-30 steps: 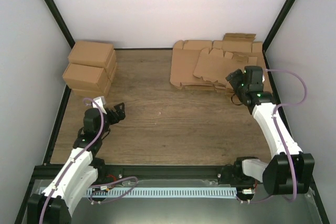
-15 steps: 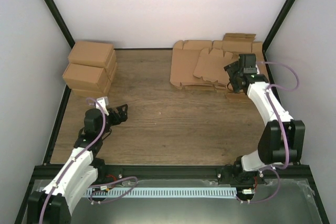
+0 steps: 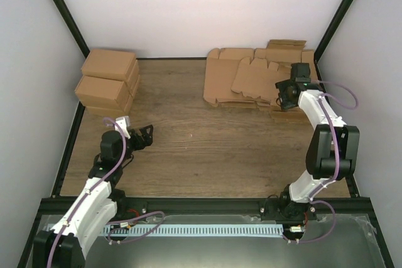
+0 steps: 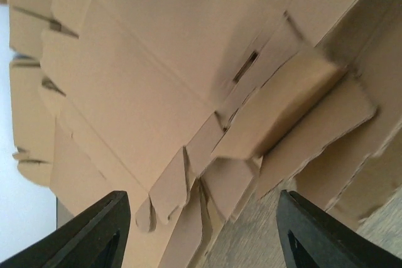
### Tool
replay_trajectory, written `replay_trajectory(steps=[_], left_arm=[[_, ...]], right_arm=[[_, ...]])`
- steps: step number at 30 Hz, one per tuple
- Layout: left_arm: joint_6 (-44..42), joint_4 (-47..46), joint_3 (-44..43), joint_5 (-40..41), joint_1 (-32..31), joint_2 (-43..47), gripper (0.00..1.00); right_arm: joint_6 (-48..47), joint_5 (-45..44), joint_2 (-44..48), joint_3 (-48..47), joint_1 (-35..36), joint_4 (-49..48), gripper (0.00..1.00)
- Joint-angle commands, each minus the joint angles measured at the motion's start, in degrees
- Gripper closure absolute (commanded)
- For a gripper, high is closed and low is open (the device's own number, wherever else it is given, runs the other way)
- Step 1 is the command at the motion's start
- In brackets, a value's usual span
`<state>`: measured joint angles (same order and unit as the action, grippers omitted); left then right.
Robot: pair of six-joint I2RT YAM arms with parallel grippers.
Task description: Fold the paper box
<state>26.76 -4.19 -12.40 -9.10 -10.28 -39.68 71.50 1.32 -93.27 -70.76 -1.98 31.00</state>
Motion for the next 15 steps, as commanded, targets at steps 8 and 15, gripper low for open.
replay_trajectory(steps=[8, 15], left_arm=[[-0.75, -2.07, 0.36, -0.9, -0.26, -0.74, 0.0], [-0.68, -1.72, 0.01, -0.46, -0.26, -1.57, 0.0]], right_arm=[[-0.43, 3.39, -3.62, -0.47, -6.42, -1.06, 0.33], [-0.22, 5.0, -8.83, -3.5, -7.76, 0.12, 0.33]])
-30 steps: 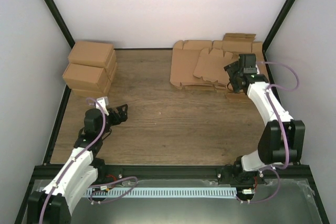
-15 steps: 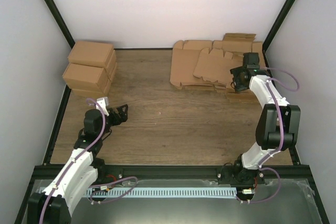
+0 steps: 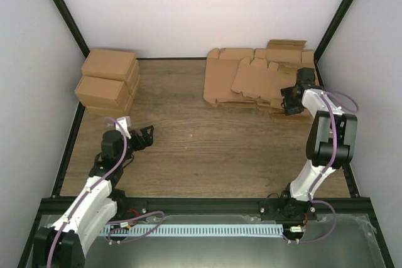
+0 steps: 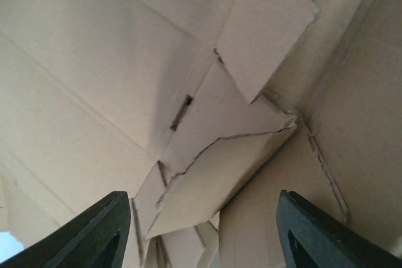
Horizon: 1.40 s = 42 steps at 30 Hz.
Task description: Fold the paper box
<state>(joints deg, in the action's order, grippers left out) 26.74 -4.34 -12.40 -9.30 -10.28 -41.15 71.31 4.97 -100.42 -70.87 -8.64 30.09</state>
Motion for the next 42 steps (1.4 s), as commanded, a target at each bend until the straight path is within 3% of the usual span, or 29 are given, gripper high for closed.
replay_trajectory(steps=[1, 10, 13, 16, 20, 32, 34, 36, 37, 42], left_arm=[[-0.64, -1.55, 0.01, -0.2, -0.29, -0.1, 0.0], [-0.55, -1.36, -0.07, 0.25, -0.27, -0.19, 0.0], [-0.59, -1.25, -0.08, 0.38, -0.33, -0.19, 0.0], [-0.46, -1.19, -0.08, 0.64, -0.34, -0.2, 0.0], [-0.37, -1.02, -0.08, 1.04, -0.35, -0.19, 0.0], [-0.4, -0.97, -0.08, 0.77, -0.35, -0.05, 0.0], [-0.38, -0.94, -0.08, 0.77, -0.31, 0.03, 0.0], [-0.37, -0.89, -0.08, 0.77, -0.3, 0.12, 0.0], [-0.42, -0.85, -0.08, 0.75, -0.35, 0.21, 0.0], [-0.32, -0.67, 0.01, 0.86, -0.35, 0.47, 0.0]], right_arm=[[0.38, 1.33, -1.97, -3.33, -1.15, 1.03, 0.34], [3.17, 3.28, -7.11, -5.77, -2.85, 0.65, 0.38], [3.23, 4.14, -7.55, -6.27, -2.95, 0.51, 0.51], [3.16, 5.59, -7.28, -5.93, -3.07, -0.39, 0.54], [2.52, 7.22, -6.44, -7.05, -3.12, 0.65, 0.66], [1.32, 5.7, 4.36, -4.39, -3.13, 2.7, 0.89], [1.19, 5.07, 4.89, -4.22, -3.2, 2.96, 0.87], [1.14, 4.01, 4.82, -4.23, -3.39, 2.79, 0.65], [0.93, 3.97, 4.48, -4.39, -3.68, 2.62, 0.62], [0.28, 4.6, 1.19, -7.03, -5.39, 4.12, 0.58]])
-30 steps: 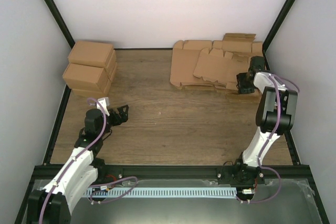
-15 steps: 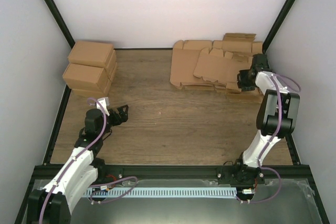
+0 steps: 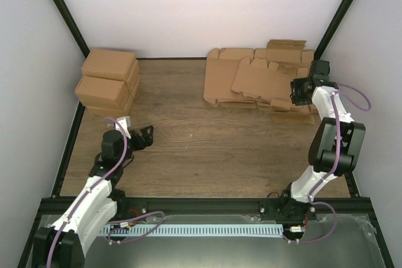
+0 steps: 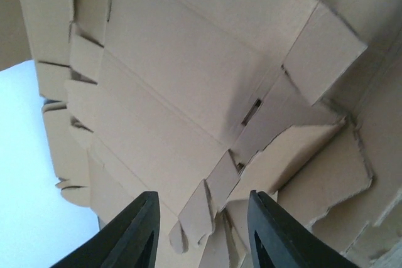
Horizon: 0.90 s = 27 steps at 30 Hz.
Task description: Fold the paper box
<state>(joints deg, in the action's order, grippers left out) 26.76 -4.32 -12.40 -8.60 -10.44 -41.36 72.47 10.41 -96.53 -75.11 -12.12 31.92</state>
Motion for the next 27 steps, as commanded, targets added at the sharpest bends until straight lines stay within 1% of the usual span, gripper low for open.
replay_trajectory(steps=[1, 4, 5, 6, 7, 14, 19, 22, 23, 26, 27], left_arm=[[-0.31, -0.73, 0.01, 0.16, -0.2, 0.71, 0.0], [-0.31, -0.77, -0.05, 0.17, -0.2, 0.59, 0.0], [-0.31, -0.78, -0.03, 0.13, -0.2, 0.58, 0.0], [-0.31, -0.82, -0.07, 0.16, -0.2, 0.5, 0.0], [-0.31, -0.76, -0.08, 0.12, -0.2, 0.5, 0.0], [-0.31, -0.69, -0.06, 0.51, -0.2, 0.63, 0.0], [-0.39, -0.76, 0.01, 0.43, -0.2, 0.69, 0.0], [-0.4, -0.84, 0.1, 0.34, -0.2, 0.92, 0.0], [-0.44, -0.86, 0.1, 0.34, -0.2, 0.93, 0.0], [-0.5, -0.95, 0.1, 0.38, -0.2, 0.8, 0.0], [-0.49, -0.9, 0.1, 0.53, -0.21, 0.79, 0.0]], right_arm=[[-1.44, -0.55, -3.54, -3.13, -2.08, 2.15, 0.56], [-2.17, -0.07, -5.03, -3.83, -2.17, 1.88, 0.53], [-2.38, 0.07, -5.45, -3.86, -2.18, 1.63, 0.49], [-2.53, 0.2, -5.83, -3.9, -2.17, 1.57, 0.4], [-2.7, 0.54, -6.24, -3.89, -2.18, 1.26, 0.38], [-2.17, 2.49, -9.16, -3.88, -2.15, 0.3, 0.4], [-2.42, 3.84, -12.07, -5.69, -2.2, 1.27, 0.4], [-2.94, 4.05, -13.27, -6.8, -2.18, 2.67, 0.37], [-3.07, 3.76, -13.52, -7.06, -2.2, 3.15, 0.36], [-2.95, 2.67, -14.31, -7.64, -2.16, 4.97, 0.15], [-2.83, 2.27, -14.4, -7.68, -2.2, 5.43, 0.14]])
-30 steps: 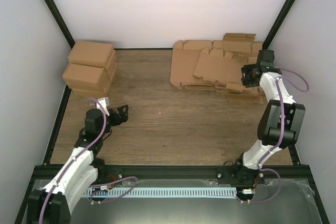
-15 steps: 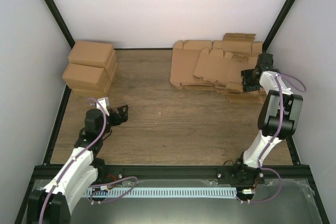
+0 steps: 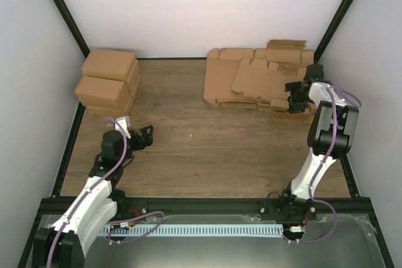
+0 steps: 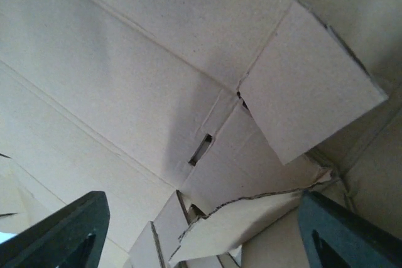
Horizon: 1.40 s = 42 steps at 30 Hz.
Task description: Fold the paper box
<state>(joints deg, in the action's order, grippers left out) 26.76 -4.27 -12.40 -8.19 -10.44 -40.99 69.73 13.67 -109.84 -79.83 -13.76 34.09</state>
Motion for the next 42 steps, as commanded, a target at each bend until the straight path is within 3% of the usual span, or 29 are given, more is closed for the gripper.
replay_trajectory(steps=[1, 4, 7, 12, 22, 26, 37, 40, 42], left_arm=[[-0.5, -0.92, 0.1, 0.37, -0.27, 0.47, 0.0], [-0.48, -0.91, 0.1, 0.53, -0.24, 0.45, 0.0], [-0.48, -0.96, 0.1, 0.45, -0.28, 0.46, 0.0], [-0.4, -0.83, 0.0, 0.72, -0.28, 0.26, 0.0], [-0.48, -0.82, 0.01, 0.66, -0.27, 0.47, 0.0], [-0.51, -0.91, 0.01, 0.5, -0.27, 0.37, 0.0], [-0.48, -1.0, 0.01, 0.45, -0.26, 0.34, 0.0], [-0.48, -1.0, 0.02, 0.45, -0.29, 0.23, 0.0], [-0.48, -1.0, 0.01, 0.45, -0.29, 0.27, 0.0]], right_arm=[[0.22, -1.15, -1.09, -2.65, -0.62, 3.42, 0.14], [1.09, -1.37, -1.04, -1.56, -0.77, 3.2, 0.18], [1.43, -1.11, -2.46, -1.93, -0.98, 4.13, 0.31], [0.86, -0.26, -4.03, -2.73, -1.18, 6.12, 0.37], [0.97, 0.84, 2.84, 2.86, -1.12, 3.7, 0.84], [0.32, 1.48, 6.03, 3.98, -1.18, 3.64, 0.97], [-1.62, 3.63, 11.95, 4.28, -1.17, 2.65, 0.99], [-1.74, 2.37, 11.22, 4.51, -1.17, 2.38, 0.79], [-1.96, 1.41, 10.04, 4.19, -1.18, 2.11, 0.76]])
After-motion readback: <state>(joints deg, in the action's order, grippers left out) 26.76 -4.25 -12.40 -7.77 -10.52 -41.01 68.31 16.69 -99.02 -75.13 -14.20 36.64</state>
